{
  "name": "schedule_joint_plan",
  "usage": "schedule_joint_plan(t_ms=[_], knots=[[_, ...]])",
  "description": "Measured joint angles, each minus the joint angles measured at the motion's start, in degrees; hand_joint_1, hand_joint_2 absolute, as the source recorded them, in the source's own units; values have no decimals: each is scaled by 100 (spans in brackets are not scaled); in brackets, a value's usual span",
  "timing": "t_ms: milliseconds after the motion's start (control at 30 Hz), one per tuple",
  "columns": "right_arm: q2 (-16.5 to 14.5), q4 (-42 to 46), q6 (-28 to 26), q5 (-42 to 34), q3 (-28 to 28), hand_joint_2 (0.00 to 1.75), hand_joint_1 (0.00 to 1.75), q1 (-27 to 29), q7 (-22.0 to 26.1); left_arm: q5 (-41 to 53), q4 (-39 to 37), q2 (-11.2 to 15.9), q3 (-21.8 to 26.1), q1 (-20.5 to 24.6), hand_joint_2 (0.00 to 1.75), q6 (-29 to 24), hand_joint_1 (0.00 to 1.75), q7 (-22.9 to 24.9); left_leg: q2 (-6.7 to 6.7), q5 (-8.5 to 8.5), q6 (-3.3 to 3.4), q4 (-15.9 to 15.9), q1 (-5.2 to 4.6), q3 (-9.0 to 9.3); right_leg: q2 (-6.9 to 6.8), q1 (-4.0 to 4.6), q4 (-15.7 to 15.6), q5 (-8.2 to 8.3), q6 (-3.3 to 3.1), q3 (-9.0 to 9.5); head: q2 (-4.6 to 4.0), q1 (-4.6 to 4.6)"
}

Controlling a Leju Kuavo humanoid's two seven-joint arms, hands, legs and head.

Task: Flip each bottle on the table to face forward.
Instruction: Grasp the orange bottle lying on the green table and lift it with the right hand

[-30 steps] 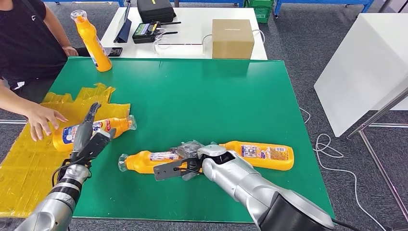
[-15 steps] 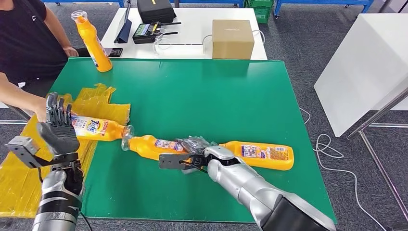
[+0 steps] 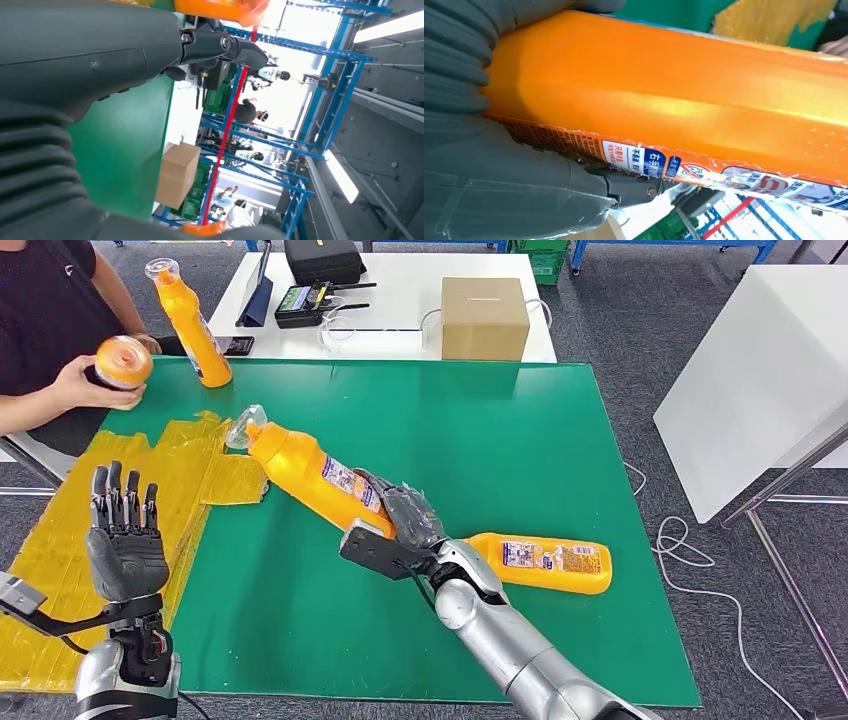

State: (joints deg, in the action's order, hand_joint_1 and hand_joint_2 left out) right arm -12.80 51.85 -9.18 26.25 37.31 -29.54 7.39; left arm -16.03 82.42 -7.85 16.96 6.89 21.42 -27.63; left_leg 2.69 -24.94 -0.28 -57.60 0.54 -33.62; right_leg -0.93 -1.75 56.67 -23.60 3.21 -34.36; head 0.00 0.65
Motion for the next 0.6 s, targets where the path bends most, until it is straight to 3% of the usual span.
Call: schedule_joint_plan(t_ms=[600], knots=[[38,384,2,9,-180,175,175,157,-1,-17,136,-70,2,-57,175,1,0,9,0,0,0,0,0,-1,0,0,0,0,0,0,0,0]])
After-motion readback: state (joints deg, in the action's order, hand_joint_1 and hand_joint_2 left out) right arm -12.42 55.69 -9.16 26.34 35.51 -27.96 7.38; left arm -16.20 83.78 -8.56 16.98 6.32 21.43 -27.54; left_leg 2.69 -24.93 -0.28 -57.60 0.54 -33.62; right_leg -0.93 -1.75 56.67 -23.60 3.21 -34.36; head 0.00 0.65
